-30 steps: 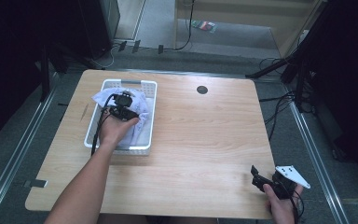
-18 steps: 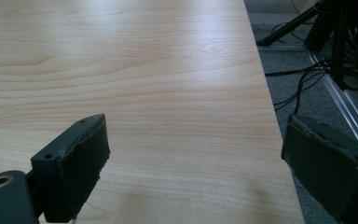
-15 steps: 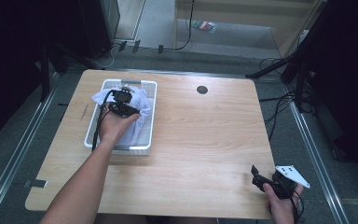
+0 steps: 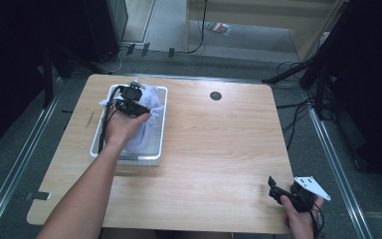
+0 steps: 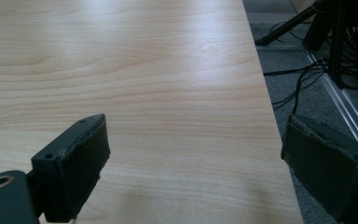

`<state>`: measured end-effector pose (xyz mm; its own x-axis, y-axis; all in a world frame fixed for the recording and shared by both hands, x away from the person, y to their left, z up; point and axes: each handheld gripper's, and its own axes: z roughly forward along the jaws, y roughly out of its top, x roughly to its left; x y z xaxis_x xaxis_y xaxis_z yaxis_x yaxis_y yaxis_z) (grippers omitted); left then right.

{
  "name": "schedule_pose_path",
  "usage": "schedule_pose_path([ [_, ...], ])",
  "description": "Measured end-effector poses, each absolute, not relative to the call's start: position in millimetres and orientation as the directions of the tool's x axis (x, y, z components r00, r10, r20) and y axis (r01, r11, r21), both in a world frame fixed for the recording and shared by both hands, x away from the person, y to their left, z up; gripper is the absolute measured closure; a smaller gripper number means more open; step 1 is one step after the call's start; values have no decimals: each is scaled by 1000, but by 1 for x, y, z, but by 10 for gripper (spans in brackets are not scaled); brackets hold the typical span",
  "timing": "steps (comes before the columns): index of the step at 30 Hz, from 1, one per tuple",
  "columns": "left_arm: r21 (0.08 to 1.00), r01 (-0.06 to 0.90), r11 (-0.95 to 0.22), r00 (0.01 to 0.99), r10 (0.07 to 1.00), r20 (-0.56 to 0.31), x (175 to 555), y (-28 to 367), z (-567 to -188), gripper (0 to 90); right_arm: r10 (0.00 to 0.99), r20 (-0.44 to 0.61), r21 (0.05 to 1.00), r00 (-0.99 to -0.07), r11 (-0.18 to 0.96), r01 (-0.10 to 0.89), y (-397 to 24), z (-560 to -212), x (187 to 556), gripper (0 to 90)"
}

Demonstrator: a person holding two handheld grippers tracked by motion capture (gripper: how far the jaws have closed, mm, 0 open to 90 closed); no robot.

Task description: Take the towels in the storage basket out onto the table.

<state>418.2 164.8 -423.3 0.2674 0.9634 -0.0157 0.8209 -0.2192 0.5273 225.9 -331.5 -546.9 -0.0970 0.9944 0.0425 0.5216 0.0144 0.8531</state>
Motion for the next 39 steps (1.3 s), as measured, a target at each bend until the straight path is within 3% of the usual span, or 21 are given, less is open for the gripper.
schedule_pose_path([
  [39,609,722,-329,392,919,31,407,94,-346,631,994,46,852,-101,14,524,-332,-547,226,77],
])
